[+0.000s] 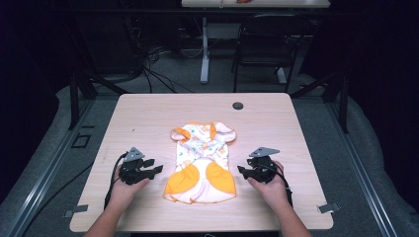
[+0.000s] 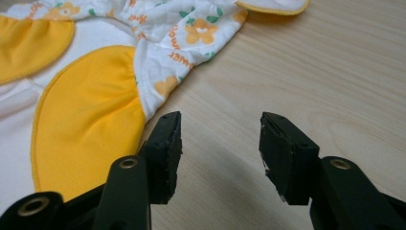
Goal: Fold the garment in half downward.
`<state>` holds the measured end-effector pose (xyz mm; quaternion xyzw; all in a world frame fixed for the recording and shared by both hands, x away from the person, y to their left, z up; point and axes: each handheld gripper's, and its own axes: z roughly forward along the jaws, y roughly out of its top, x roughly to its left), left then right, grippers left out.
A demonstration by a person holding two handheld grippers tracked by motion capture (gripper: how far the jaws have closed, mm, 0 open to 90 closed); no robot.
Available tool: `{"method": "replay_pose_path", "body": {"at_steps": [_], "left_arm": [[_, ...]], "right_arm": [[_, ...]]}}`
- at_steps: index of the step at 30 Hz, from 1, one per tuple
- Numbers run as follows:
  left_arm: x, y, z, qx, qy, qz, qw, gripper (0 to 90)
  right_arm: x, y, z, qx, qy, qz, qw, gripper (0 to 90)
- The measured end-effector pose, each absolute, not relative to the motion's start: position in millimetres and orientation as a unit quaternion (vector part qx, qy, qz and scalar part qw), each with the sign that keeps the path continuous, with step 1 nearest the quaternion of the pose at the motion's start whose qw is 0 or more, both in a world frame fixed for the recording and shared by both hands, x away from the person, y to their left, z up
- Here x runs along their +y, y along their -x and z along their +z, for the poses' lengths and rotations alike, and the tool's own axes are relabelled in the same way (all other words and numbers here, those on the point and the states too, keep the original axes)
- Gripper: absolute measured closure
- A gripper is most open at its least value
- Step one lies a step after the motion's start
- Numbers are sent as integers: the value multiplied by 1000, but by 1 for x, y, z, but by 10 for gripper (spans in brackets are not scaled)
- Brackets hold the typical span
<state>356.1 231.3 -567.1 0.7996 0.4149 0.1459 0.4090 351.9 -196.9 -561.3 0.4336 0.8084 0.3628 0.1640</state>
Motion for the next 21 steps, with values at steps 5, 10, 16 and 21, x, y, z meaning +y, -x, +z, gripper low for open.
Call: {"method": "replay_pose_path", "body": {"at_steps": [5,10,16,21], "left_arm": [[229,-355,-568,416,-803,153,398,490],[227,-356,-570,417,-805,152,394,510],[226,-357,-570,417,-807,145,393,536],[224,-358,-569,421,-801,129,407,551]], "right_arm": [[-191,-351,-563,818,-424,354,162,476],[-191,-351,-565,818,-423,359,154,492],[-190,-353,-567,819,-426,356,149,511],[-191,-355,-566,820,-424,360,136,538]]}}
